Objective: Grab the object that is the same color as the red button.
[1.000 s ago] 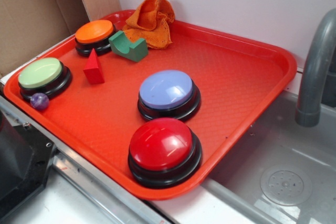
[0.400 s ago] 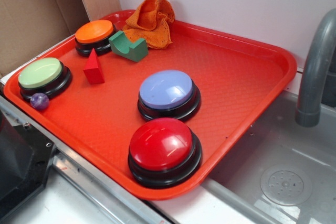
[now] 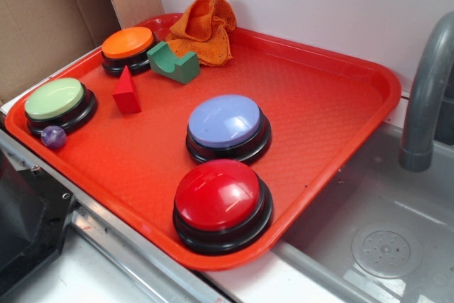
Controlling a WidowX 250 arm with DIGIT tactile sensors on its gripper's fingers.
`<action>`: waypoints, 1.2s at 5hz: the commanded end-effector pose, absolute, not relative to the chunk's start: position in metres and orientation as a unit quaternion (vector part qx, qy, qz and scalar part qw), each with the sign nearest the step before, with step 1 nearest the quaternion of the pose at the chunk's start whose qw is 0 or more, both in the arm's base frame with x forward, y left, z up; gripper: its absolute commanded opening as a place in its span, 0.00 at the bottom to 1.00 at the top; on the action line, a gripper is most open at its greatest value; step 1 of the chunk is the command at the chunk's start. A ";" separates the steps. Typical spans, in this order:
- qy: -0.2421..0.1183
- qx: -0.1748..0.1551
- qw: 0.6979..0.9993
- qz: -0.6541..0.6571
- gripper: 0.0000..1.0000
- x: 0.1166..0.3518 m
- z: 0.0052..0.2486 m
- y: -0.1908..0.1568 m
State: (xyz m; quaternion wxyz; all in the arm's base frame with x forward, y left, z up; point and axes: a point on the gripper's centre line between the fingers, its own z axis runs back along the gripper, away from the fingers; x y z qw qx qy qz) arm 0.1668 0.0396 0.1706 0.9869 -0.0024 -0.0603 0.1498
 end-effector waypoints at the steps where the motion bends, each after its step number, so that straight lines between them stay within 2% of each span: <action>1: -0.091 0.017 0.971 0.221 1.00 0.194 0.110 0.077; 2: -0.098 0.006 0.970 0.224 1.00 0.208 0.075 0.087; 3: -0.094 0.024 0.970 0.224 1.00 0.218 0.060 0.084; 5: -0.079 0.032 0.971 0.224 1.00 0.233 0.027 0.085; 6: -0.063 0.037 0.980 0.187 0.02 0.236 0.024 0.083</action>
